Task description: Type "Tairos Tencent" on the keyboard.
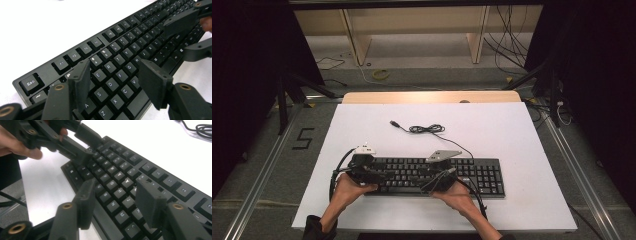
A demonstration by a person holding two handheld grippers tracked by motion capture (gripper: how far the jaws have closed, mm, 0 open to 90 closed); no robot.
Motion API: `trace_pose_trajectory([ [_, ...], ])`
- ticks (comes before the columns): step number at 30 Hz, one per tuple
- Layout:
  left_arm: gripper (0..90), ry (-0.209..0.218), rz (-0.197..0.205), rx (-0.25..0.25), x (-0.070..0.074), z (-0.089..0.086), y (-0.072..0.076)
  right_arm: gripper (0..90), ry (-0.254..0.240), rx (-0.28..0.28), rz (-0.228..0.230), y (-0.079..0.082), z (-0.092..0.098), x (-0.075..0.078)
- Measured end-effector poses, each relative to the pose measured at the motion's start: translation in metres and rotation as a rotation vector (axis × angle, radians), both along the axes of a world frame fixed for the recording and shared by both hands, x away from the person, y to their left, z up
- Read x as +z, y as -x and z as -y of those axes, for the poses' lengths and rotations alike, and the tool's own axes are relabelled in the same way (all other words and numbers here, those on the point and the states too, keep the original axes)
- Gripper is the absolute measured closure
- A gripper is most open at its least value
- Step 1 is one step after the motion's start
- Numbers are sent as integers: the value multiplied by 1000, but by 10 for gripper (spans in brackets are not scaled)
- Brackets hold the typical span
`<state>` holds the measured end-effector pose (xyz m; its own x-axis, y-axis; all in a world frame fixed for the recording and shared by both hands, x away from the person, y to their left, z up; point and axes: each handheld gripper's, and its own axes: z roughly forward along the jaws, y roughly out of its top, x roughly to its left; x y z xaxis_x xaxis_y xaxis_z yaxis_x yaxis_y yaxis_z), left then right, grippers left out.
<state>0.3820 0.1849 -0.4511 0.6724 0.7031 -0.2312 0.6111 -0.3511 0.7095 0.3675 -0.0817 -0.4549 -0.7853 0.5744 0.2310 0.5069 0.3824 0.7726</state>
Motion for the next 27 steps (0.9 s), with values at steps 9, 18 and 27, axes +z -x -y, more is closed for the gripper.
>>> trace_pose_trajectory([
  [9,387,38,11,5,3,-5,4,641,25,13,-5,-2,-4,-2],
  [18,362,58,23,1,5,-7,8,785,62,18,-12,-3,-10,-7],
  [27,354,70,22,-16,3,-5,11,883,103,29,-12,-4,-16,-14],
])
